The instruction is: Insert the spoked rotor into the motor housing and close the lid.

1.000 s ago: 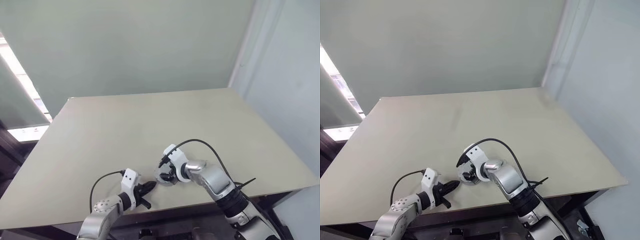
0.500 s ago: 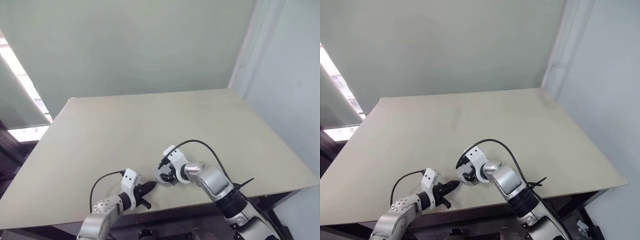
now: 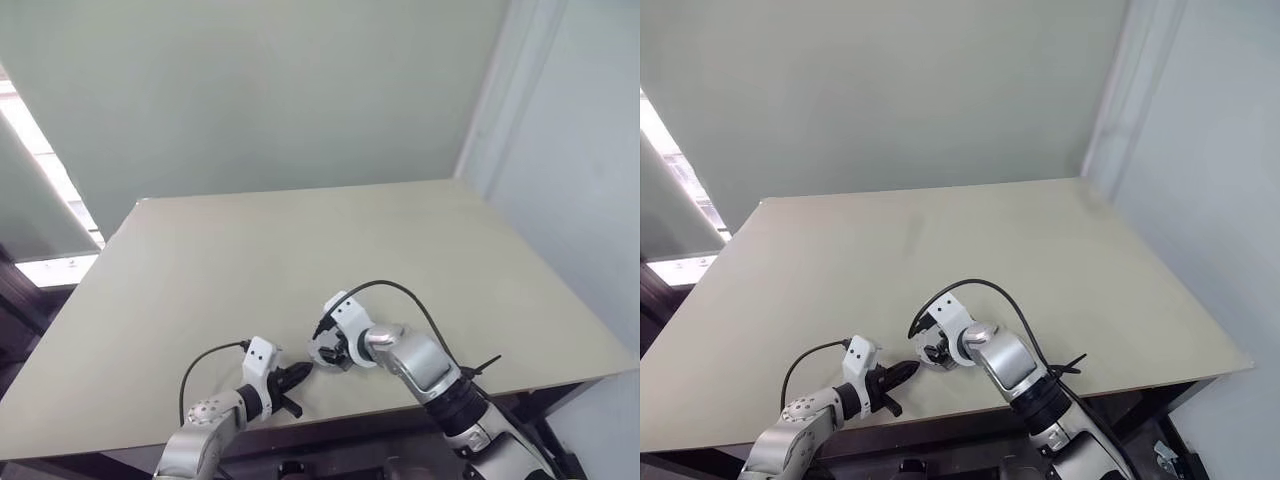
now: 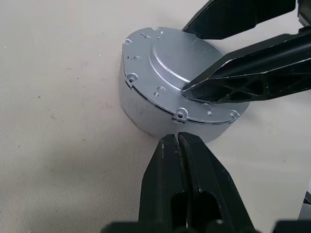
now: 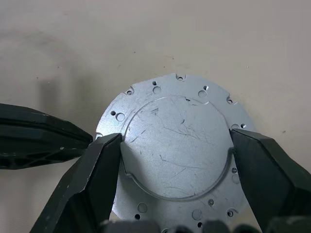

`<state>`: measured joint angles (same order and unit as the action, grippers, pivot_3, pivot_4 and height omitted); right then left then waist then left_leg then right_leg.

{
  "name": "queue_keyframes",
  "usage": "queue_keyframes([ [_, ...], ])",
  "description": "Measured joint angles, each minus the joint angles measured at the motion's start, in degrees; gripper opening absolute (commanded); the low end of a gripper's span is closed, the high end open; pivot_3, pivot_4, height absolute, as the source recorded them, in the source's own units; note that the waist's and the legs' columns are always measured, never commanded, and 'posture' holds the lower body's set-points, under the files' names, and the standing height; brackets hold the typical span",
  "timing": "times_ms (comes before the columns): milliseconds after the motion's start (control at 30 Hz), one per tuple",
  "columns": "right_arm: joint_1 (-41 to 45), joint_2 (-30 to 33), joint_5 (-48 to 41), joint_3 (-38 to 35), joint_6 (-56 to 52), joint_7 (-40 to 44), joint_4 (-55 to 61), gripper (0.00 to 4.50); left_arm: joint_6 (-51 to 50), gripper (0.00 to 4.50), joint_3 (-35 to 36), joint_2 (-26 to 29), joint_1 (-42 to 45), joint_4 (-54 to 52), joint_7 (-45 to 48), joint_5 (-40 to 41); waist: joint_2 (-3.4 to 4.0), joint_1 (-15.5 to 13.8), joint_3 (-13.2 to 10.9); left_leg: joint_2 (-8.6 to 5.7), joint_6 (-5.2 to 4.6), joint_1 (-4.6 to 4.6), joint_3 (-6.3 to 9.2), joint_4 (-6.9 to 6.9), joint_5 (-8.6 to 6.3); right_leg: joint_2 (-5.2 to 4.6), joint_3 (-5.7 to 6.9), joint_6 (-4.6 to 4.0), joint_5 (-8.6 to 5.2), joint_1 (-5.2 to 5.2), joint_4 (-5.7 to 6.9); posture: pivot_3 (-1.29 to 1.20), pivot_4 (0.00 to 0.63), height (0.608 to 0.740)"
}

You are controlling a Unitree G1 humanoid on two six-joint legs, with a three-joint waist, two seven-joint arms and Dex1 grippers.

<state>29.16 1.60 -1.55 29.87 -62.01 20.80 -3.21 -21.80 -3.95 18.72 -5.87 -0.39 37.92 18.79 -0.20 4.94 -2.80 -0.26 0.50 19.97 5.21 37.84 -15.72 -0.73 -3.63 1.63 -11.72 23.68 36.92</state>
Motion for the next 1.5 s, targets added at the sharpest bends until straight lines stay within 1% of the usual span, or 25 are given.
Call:
queue_keyframes([
  [100, 0.0, 0.2, 0.1, 0.5, 0.0, 0.1, -0.1, 3.32, 0.0, 0.00, 0.0, 0.0, 0.0, 0.0, 0.0, 0.0, 0.01, 0.0, 0.0, -0.01, 0.01, -0.19, 0.00, -0.03, -0.01, -0.03, 0.01, 0.00, -0.01, -0.19, -0.05, 0.00, 0.000, 0.740],
  [367, 0.8, 1.7, 0.4, 1.5, -0.3, 1.8, -0.1, 3.32, 0.0, 0.00, 0.0, 0.0, 0.1, 0.0, 0.0, 0.0, 0.01, 0.4, 0.0, -0.08, 0.01, -0.16, 0.03, -0.09, -0.01, -0.09, 0.01, 0.01, -0.01, -0.21, -0.14, 0.00, 0.000, 0.740],
  [833, 1.2, 1.8, 0.6, 1.7, 0.3, 2.3, -0.8, 3.32, 0.0, 0.00, 0.2, -0.5, 0.8, 0.4, 0.0, 0.0, 0.02, 0.5, 0.0, -0.08, 0.01, -0.18, 0.04, -0.11, -0.01, -0.09, 0.02, 0.01, -0.01, -0.21, -0.15, 0.00, 0.000, 0.740],
  [933, 1.3, 2.0, 0.6, 1.6, 0.7, 2.4, -1.2, 3.32, 0.1, 0.00, 0.4, -1.1, 2.1, 2.2, 0.0, -0.2, 0.09, 0.4, 0.0, -0.10, 0.02, -0.18, 0.11, 0.00, -0.01, -0.11, 0.08, 0.01, -0.02, -0.22, -0.16, 0.00, 0.000, 0.740],
  [1133, 1.5, 2.0, 0.8, 1.4, 1.1, 2.7, -1.9, 3.32, 3.0, 0.00, 1.2, -3.6, 6.8, 6.8, -3.1, -2.5, 0.10, 0.1, 0.0, -0.10, 0.04, -0.19, 0.12, 0.06, -0.02, -0.16, 0.16, 0.02, -0.02, -0.27, -0.17, 0.00, 0.000, 0.740],
  [1300, 1.5, 1.6, 0.8, 1.6, 1.2, 2.9, -1.9, 3.32, 5.5, 0.00, -0.1, -6.5, 10.1, 8.9, -3.3, -2.8, 0.04, 0.5, 0.0, -0.07, 0.03, -0.21, 0.07, -0.09, -0.01, -0.13, 0.15, 0.03, -0.01, -0.30, -0.16, 0.00, 0.000, 0.740],
  [1500, 1.5, 1.7, 0.8, 1.8, 1.2, 3.1, -1.7, 3.32, 6.3, 0.00, -0.3, -6.7, 11.1, 10.1, -2.9, -3.6, 0.05, 0.5, 0.0, -0.05, 0.01, -0.29, 0.09, -0.35, 0.00, -0.09, 0.16, 0.02, -0.02, -0.28, -0.17, 0.00, 0.000, 0.740],
])
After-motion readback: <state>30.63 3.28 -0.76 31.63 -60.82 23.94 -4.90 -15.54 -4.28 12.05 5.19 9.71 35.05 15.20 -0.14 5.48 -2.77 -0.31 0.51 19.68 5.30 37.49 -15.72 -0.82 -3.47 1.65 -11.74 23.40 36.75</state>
